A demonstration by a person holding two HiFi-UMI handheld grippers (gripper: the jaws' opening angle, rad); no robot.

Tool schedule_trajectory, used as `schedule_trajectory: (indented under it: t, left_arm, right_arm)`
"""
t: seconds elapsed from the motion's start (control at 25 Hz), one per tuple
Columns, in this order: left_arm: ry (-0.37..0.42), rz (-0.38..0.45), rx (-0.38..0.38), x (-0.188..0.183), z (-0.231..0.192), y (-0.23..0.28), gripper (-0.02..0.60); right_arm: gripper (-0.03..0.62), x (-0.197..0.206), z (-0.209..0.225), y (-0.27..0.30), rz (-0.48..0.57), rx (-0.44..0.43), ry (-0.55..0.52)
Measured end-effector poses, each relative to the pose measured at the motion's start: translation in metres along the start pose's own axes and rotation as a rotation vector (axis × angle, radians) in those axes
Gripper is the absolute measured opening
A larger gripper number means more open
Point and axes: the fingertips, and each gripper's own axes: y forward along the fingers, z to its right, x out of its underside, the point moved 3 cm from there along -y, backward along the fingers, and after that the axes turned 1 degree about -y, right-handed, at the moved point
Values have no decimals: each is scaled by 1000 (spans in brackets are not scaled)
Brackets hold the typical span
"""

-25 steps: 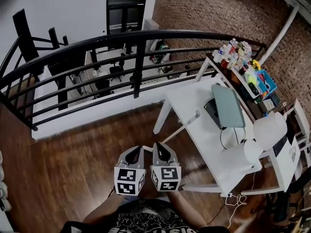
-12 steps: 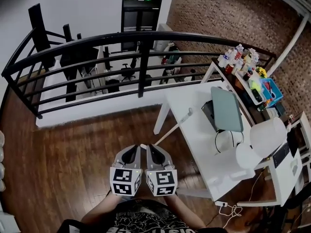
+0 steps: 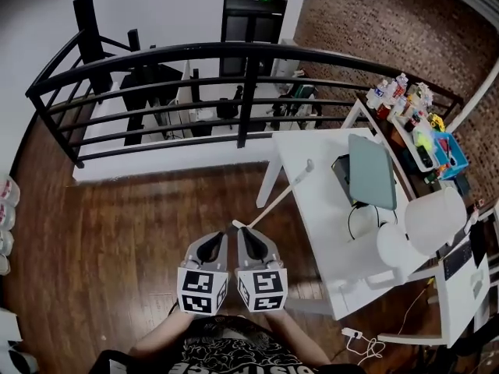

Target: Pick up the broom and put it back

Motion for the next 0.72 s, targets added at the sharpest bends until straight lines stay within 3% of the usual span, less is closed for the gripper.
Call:
schedule_trajectory:
  t: [0.72]
  left_arm:
    - [40,2,-55,13,31,-44,6]
  right_arm:
    - [0,11,-14,-50,28,-60,22]
